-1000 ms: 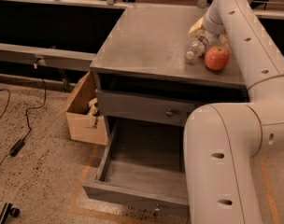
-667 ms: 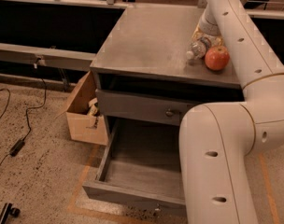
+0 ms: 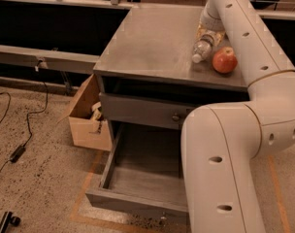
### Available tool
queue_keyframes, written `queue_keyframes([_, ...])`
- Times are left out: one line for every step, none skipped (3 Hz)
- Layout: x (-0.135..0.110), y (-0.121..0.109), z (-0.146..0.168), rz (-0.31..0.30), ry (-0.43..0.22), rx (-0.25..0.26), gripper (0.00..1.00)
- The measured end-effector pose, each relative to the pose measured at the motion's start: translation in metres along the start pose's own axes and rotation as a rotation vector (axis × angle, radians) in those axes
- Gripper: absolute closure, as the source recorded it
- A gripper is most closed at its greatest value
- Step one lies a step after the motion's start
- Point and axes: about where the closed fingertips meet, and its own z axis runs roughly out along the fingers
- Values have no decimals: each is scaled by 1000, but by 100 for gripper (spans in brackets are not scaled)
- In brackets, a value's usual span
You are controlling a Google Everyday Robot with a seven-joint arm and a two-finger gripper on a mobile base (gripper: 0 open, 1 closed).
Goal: Place water bottle into middle drawer
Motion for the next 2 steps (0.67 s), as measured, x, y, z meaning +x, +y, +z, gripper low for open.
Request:
queue_keyframes([-23, -15, -30, -33, -85, 99, 100])
queue_keyframes([-80, -36, -46, -71, -253, 208, 100])
